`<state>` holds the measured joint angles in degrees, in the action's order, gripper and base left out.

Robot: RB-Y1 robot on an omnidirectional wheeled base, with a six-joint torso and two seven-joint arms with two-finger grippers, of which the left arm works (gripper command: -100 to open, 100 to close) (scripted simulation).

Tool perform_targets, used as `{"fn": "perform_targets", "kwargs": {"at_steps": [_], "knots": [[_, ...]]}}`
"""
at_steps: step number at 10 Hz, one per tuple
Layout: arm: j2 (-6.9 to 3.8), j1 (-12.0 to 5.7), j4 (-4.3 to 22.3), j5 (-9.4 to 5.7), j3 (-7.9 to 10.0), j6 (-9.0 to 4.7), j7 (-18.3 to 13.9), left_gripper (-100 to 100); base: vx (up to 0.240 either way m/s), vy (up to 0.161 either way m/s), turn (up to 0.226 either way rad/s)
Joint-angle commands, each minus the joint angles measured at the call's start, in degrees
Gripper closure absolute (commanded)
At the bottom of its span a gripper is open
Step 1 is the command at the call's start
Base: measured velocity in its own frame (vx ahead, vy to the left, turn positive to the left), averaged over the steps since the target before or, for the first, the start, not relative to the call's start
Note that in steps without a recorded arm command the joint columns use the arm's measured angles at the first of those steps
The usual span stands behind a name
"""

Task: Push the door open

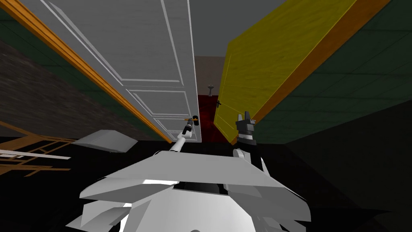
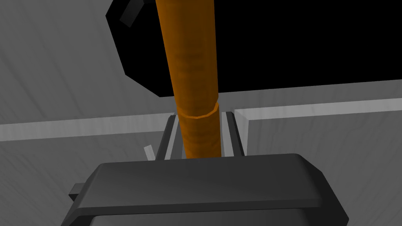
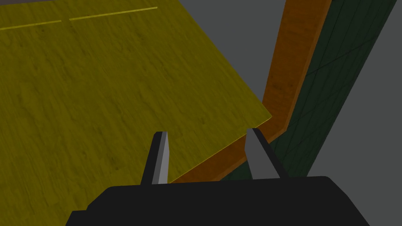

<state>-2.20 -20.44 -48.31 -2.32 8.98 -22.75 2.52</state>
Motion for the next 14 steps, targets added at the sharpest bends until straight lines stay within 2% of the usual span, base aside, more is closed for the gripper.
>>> {"fn": "perform_targets", "kwargs": {"at_steps": [1, 9, 12, 14], "knots": [[-0.68, -0.03, -0.6, -0.13, 0.82, 0.05, 0.4, 100, 0.145, -0.047, 0.057], [-2.61, -0.24, -0.3, -0.99, 4.98, 0.14, 2.1, 100, 0.179, -0.064, 0.058], [-3.02, -0.34, -0.2, -1.4, 6.98, 0.18, 2.9, 100, 0.196, -0.081, 0.083], [-3.07, -0.36, -0.1, -1.48, 7.32, 0.19, 3.1, 100, 0.114, -0.039, 0.041]]}}
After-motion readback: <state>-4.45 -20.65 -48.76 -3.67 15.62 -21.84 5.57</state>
